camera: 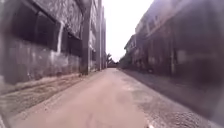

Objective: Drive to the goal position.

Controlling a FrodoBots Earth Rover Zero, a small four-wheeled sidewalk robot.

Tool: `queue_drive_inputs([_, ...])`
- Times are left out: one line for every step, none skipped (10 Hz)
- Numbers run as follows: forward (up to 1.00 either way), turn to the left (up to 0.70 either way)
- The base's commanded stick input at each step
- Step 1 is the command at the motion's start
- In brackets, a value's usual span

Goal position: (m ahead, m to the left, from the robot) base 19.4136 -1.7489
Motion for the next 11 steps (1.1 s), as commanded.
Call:
queue_drive_inputs([0.60, 0.00])
queue_drive_inputs([0.60, 0.00])
queue_drive_inputs([0.60, 0.00])
queue_drive_inputs([0.60, 0.00])
queue_drive_inputs([0.60, 0.00])
queue_drive_inputs([0.60, 0.00])
queue_drive_inputs([0.60, 0.00])
queue_drive_inputs([0.60, 0.00])
queue_drive_inputs([0.60, 0.00])
queue_drive_inputs([0.60, 0.00])
queue_drive_inputs([0.60, 0.00])
